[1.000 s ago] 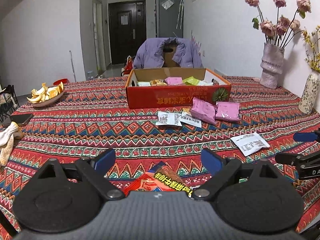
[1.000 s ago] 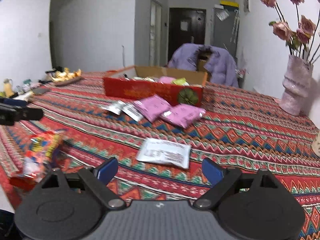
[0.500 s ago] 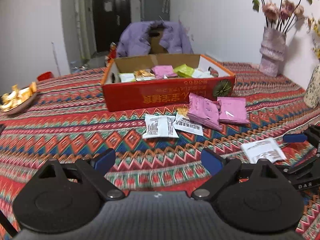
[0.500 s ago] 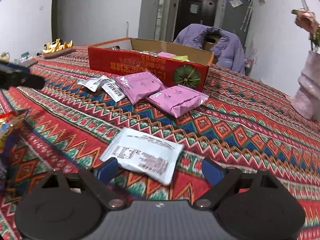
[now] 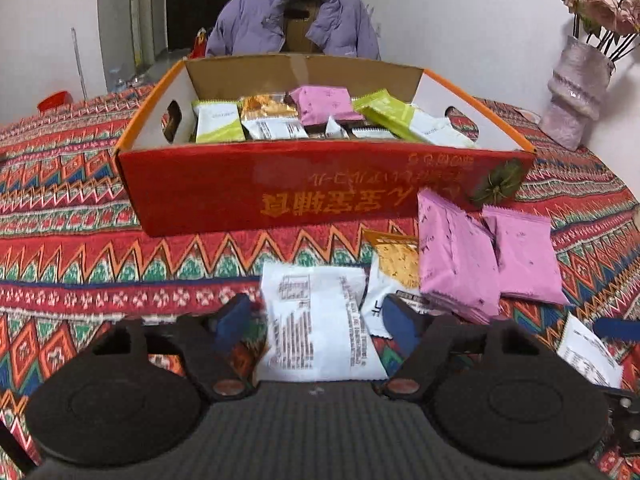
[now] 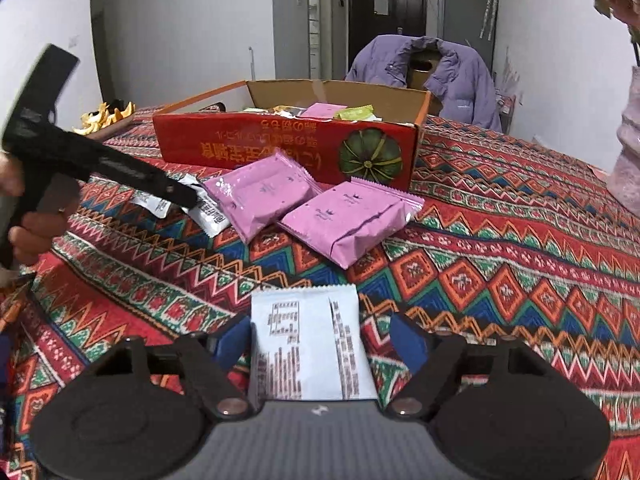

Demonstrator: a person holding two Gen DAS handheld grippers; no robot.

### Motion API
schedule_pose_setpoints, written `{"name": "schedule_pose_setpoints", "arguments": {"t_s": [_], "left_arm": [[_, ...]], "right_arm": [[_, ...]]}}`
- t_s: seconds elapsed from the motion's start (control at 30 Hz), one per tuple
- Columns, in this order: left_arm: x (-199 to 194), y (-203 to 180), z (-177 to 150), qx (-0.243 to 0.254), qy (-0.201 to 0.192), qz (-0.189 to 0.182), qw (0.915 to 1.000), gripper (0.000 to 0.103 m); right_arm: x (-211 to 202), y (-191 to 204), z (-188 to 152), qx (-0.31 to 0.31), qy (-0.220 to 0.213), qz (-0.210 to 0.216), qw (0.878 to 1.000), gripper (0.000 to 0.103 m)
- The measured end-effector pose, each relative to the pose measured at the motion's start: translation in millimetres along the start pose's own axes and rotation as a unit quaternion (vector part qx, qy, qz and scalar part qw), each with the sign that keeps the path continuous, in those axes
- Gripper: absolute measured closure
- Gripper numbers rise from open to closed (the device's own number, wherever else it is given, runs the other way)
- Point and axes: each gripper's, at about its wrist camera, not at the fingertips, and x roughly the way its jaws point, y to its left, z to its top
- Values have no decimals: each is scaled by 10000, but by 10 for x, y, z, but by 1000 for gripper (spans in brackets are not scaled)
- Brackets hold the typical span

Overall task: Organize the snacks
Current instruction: 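Grasp a white sachet with left tool while right tool grasps another white sachet, then carry both white sachets into the box and open both tools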

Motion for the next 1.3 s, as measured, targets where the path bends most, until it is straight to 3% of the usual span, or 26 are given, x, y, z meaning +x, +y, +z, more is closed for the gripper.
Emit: {"name": "schedule_pose_setpoints", "arguments": {"t_s": [0.03, 0.07, 0.2, 0.4, 0.6, 0.9, 1.13, 1.3], "left_arm": [[7, 0, 10, 15, -26, -22, 10000, 44], [7, 12, 19, -34, -27, -44, 10000, 50], [-51, 116, 24, -286, -4, -73, 9996, 58], [-446, 190, -163, -384, -186, 226, 9988, 59], [-1185, 201, -429, -533, -756, 341, 9951, 59], [-1761, 127, -693, -521, -1116, 154, 9923, 59], [-1835, 200, -604, -570, -1275, 130, 9901, 59], [-1732, 278, -135, -485, -1444, 7, 9883, 59]], "right_arm": [[-24, 2, -17, 56, -39, -21, 10000, 38], [-42, 2, -29, 98, -66, -71, 9999, 48], [-107, 13, -66, 245, -79, -62, 9996, 55], [-256, 118, -100, 270, -155, -25, 9995, 59], [-611, 324, -118, 213, -466, 4, 9987, 59], [-940, 608, -153, 137, -776, 111, 9968, 59], [-1000, 689, 11, 179, -966, 309, 9947, 59], [-912, 602, 502, 138, -1281, 591, 9899, 59]]}}
